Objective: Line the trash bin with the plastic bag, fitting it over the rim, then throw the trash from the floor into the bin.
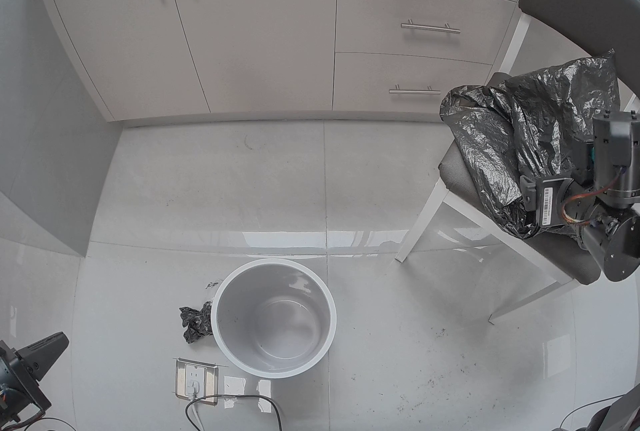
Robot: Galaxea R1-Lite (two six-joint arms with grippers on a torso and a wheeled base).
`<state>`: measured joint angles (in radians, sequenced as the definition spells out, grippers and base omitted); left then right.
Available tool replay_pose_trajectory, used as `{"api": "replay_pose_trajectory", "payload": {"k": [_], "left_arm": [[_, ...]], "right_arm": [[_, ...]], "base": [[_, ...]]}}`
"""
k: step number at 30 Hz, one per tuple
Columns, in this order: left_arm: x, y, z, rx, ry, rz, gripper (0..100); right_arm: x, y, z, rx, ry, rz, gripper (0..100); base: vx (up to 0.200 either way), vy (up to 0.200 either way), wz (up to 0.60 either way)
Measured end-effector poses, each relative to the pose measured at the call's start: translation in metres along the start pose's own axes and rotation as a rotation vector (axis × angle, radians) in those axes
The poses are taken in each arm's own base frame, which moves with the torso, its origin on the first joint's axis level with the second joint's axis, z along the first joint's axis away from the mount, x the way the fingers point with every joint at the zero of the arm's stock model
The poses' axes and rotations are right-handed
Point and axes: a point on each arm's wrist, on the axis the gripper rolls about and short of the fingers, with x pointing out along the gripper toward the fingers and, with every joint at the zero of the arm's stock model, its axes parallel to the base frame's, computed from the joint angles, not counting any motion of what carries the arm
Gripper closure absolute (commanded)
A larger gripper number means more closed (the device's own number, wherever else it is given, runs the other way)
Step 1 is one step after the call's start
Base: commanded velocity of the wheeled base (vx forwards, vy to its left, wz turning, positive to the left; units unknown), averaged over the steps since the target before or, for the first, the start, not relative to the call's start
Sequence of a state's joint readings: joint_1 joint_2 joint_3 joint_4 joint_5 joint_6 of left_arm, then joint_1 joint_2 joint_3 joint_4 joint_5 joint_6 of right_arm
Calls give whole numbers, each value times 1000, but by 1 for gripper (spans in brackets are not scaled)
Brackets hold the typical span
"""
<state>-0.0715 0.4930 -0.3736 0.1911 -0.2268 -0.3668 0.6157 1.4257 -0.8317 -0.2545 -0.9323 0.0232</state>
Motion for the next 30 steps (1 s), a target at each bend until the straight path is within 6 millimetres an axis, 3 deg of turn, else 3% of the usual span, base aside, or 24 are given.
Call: {"api": "replay_pose_trajectory", "payload": {"k": [10, 30], "left_arm": [[1, 0, -1, 2, 11, -7, 100], [0, 0, 0, 2, 5, -9, 100]], "right_arm": [[11, 2, -24, -74, 66, -59, 0], [39, 16, -25, -98, 104, -105, 0]], "base": [[0, 0, 0], [0, 0, 0]]}}
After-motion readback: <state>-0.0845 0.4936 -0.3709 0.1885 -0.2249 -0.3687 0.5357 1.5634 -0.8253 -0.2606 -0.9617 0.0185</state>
